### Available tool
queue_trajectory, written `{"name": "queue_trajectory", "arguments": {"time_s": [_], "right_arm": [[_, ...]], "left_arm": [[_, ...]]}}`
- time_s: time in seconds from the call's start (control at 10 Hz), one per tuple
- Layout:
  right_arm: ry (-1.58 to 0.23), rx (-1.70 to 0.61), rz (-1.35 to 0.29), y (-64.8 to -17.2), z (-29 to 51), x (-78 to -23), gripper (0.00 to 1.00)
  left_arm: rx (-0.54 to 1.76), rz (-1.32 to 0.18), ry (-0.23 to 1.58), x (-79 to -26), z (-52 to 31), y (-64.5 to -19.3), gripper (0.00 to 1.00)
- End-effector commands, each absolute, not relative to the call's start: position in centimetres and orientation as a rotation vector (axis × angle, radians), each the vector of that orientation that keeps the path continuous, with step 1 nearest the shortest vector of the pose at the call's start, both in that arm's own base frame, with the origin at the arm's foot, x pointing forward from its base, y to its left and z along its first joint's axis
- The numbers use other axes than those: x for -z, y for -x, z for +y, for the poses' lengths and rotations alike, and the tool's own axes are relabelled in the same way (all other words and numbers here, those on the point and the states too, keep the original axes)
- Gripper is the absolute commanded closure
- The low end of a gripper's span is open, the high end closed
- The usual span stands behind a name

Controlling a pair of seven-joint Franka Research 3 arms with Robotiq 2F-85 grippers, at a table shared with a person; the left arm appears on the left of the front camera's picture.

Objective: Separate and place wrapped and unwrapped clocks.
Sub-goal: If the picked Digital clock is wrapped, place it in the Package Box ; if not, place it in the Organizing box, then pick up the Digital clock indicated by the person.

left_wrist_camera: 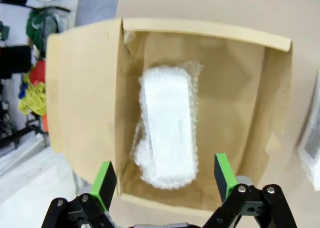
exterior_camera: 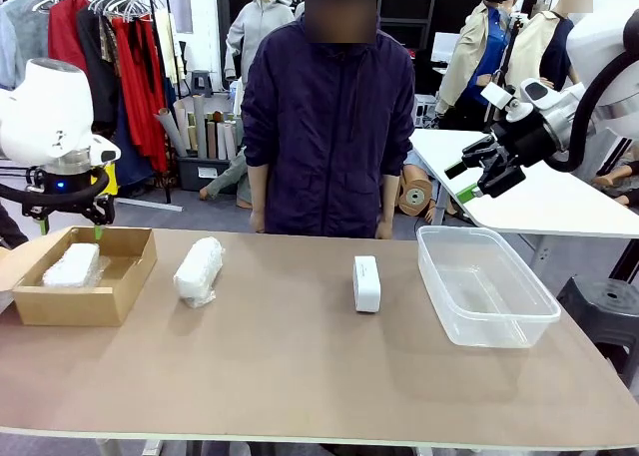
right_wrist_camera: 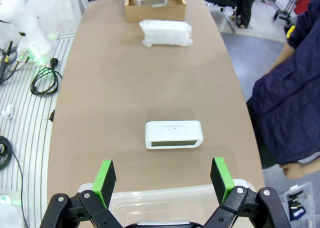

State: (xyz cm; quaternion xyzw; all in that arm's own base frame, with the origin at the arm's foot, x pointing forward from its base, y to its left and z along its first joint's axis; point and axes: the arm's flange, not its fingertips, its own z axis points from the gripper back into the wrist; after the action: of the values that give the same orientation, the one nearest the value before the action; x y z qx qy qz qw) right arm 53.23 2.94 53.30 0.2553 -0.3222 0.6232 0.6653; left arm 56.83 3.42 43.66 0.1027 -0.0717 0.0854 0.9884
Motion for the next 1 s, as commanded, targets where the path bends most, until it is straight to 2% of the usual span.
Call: {"name": "queue_trajectory", "arguments": {"time_s": [0.0,0.9], "right_arm": [[-0.580,-1.408,-0.734,-53.13,2.99,-53.45,0.00],[-0.580,-1.408,-0.734,-53.13,2.99,-53.45,0.00]], "left_arm": [[-0.141,-0.185,-0.235,-43.22,3.66,-57.26,0.00],[-0.141,-0.185,-0.235,-43.22,3.66,-57.26,0.00]]}}
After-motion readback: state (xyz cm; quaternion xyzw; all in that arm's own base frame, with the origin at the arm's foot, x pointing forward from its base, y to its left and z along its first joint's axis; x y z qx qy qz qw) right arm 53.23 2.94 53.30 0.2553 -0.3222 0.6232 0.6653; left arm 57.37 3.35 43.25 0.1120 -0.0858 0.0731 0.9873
